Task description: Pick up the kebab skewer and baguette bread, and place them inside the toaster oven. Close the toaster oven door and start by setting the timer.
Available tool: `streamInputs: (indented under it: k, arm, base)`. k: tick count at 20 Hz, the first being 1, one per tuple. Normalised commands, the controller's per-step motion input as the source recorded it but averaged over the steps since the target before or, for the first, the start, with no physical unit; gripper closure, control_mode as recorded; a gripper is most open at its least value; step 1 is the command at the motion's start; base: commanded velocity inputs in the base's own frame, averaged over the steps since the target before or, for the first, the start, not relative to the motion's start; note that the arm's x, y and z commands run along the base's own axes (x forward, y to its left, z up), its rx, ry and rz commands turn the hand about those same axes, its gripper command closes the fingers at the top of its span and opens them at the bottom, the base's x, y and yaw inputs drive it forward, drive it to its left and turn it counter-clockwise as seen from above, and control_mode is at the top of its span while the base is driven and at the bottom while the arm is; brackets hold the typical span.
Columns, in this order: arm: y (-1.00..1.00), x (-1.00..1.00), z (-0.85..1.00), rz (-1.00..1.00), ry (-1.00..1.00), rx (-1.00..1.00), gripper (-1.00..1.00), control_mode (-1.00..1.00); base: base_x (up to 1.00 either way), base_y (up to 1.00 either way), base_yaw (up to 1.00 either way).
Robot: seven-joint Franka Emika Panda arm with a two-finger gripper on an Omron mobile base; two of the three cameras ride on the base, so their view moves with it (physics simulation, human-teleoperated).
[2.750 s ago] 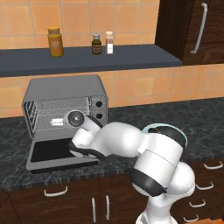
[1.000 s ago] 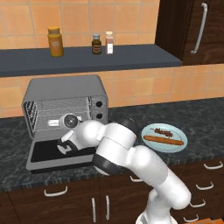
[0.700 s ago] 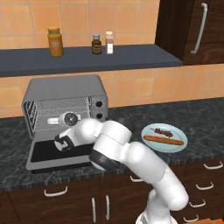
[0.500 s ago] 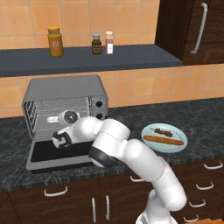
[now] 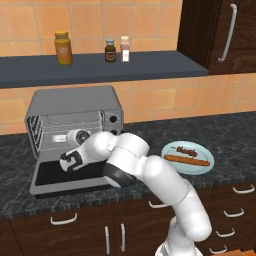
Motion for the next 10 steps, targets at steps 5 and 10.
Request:
streamInputs:
  k: [5, 10]
  arm:
    - [0.29, -0.53, -0.09, 0.0, 0.3, 0.0, -1.0, -1.0]
    - [0.4, -0.87, -0.13, 0.0, 0.32, 0.0, -1.0, -1.0]
  base:
    - [0.0, 0.0, 0.0]
    - [0.0, 0.0, 0.0]
